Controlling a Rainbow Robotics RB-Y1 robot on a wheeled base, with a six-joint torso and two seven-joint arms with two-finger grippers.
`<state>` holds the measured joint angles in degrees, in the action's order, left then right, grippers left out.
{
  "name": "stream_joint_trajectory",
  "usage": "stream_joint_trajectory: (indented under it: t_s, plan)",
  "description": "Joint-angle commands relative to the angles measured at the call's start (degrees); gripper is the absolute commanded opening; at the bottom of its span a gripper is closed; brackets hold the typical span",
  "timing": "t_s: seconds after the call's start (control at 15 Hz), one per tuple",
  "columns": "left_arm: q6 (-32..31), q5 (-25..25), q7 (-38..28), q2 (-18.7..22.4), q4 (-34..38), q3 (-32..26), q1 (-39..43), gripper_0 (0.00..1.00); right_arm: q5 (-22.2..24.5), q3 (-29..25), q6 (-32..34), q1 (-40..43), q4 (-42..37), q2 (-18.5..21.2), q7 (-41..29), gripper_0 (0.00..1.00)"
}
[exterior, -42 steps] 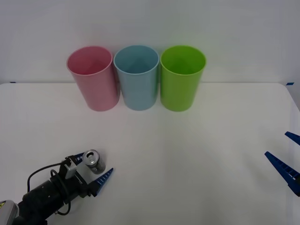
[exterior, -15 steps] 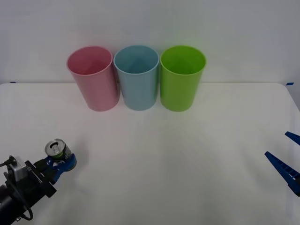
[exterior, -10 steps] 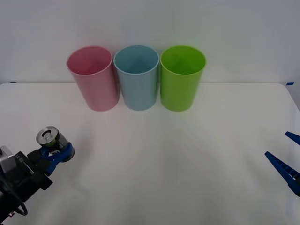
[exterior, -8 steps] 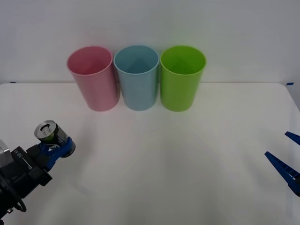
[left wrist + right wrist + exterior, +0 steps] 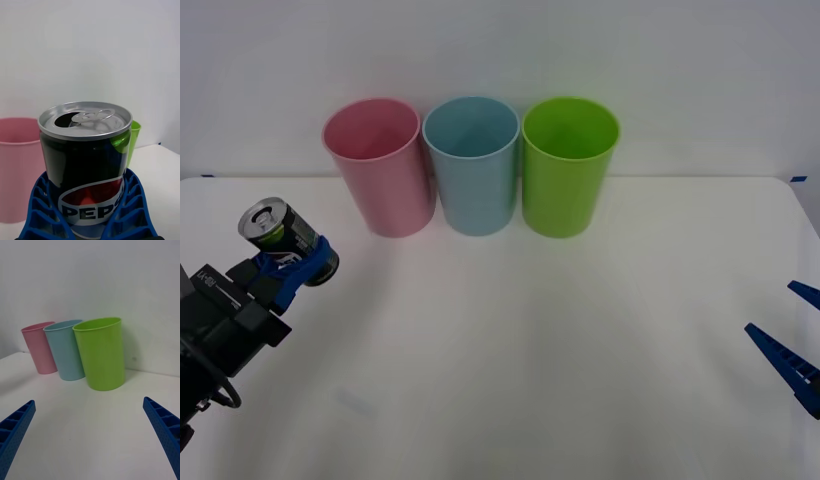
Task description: Grasp the object on the table and drop it into the matching bin: aluminum can to the light blue bin, PET bottle to the pink bin.
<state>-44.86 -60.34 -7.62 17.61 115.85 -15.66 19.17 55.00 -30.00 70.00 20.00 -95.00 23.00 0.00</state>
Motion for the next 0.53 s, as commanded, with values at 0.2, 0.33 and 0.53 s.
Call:
stream_joint_trajectory:
  t_s: [0.2, 0.33, 0.53]
  plan:
    - [8.7, -3.8, -2.4, 0.1, 0.7, 3.7, -5.8, 0.0, 0.0, 0.0, 0.0, 0.0, 0.0, 0.0, 0.0, 1.0]
    - [12.3, -6.2, -4.9, 0.1, 0.7, 5.8, -8.6, 0.0, 0.0, 0.0, 0.0, 0.0, 0.0, 0.0, 0.0, 1.0]
    - [17.9, -9.9, -7.8, 0.1, -0.1, 9.7, -13.6, 0.0, 0.0, 0.0, 0.0, 0.0, 0.0, 0.0, 0.0, 1.0]
